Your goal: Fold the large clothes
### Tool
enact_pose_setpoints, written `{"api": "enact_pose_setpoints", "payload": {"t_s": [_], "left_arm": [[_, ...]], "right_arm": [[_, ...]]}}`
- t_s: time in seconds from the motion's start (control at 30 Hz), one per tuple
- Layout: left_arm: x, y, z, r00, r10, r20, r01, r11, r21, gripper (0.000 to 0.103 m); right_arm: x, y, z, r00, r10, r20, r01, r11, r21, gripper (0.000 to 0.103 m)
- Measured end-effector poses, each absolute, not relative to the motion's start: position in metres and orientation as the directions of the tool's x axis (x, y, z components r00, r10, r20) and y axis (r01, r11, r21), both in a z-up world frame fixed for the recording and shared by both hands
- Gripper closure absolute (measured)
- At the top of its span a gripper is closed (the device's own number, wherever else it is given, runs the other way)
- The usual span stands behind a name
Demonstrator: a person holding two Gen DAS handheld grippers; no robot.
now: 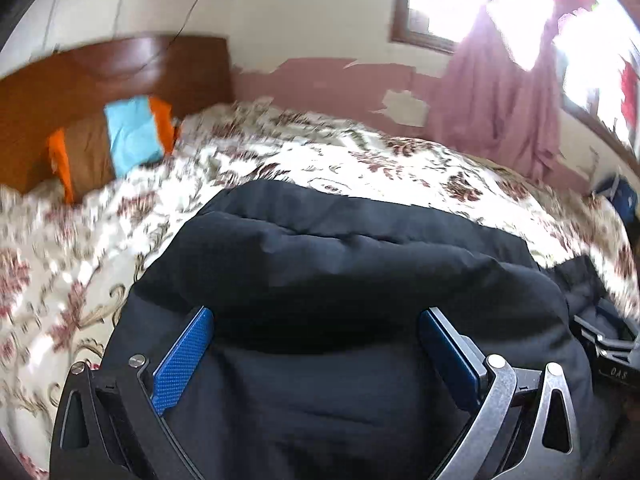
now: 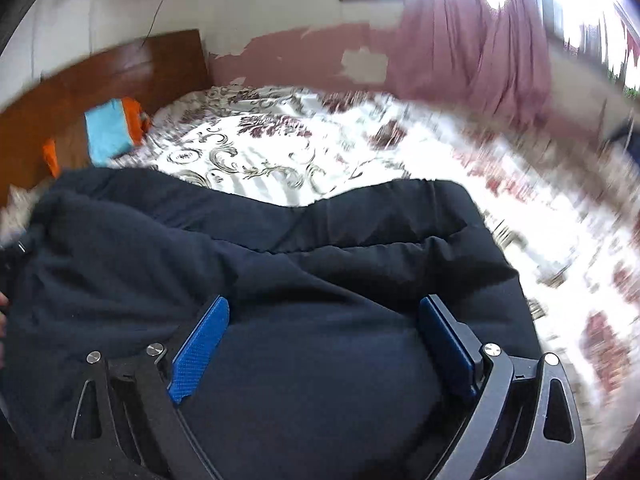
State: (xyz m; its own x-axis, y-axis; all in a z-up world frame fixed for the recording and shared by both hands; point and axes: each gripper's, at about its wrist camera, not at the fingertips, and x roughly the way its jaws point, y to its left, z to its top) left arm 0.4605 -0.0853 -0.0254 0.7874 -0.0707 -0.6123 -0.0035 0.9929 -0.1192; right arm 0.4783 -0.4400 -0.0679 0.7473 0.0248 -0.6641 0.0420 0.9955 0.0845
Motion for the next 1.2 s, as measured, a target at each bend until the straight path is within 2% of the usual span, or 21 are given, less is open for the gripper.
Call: {"api": "enact_pose_setpoints", "payload": {"t_s": [0.07,0.17,0.4,0.77,0.87,1.0,1.1,1.2], "left_arm": [[0.467,-0.079,-0.033,0.762,-0.113,-0.637,-0.002,0.984,-0.176,0.0],[0.473,-0.081,-0.04,0.749,-0.122,-0.652,0.003,0.983,-0.181,0.0],[0.49,-0.094,-0.049,0.727,-0.084,-0.681,-0.013,0.991,-0.136,0.0],[0.479,-0.092,-0.051,0.753,-0.079,-0.653,-0.008,0.992,-0.129,0.0],[0.474,-0.09,-0.051,0.762,-0.087,-0.642,-0.002,0.991,-0.136,0.0],[0.467,-0.09,-0.046,0.739,-0.072,-0.67,0.0,0.994,-0.107,0.0],[0.451,-0.081,-0.035,0.743,-0.1,-0.661,0.023,0.992,-0.124,0.0],[0.428,-0.069,-0.031,0.769,-0.173,-0.615,0.09,0.982,-0.163,0.0]], "right_arm": [[0.482,-0.452,-0.078,0.739,0.095,-0.667,0.037,0.983,0.181,0.009],[0.483,-0.456,-0.092,0.728,0.149,-0.669,0.027,0.969,0.245,0.007],[0.485,-0.451,-0.111,0.719,0.131,-0.682,0.049,0.97,0.238,0.007],[0.473,-0.457,-0.098,0.773,0.136,-0.62,0.037,0.966,0.257,0.006],[0.458,-0.461,-0.094,0.798,0.16,-0.58,0.022,0.956,0.293,0.006],[0.438,-0.475,-0.093,0.807,0.231,-0.543,-0.007,0.924,0.382,0.006],[0.417,-0.484,-0.09,0.81,0.219,-0.544,0.021,0.916,0.401,0.006],[0.387,-0.477,-0.087,0.809,0.164,-0.564,0.039,0.943,0.33,0.006]]}}
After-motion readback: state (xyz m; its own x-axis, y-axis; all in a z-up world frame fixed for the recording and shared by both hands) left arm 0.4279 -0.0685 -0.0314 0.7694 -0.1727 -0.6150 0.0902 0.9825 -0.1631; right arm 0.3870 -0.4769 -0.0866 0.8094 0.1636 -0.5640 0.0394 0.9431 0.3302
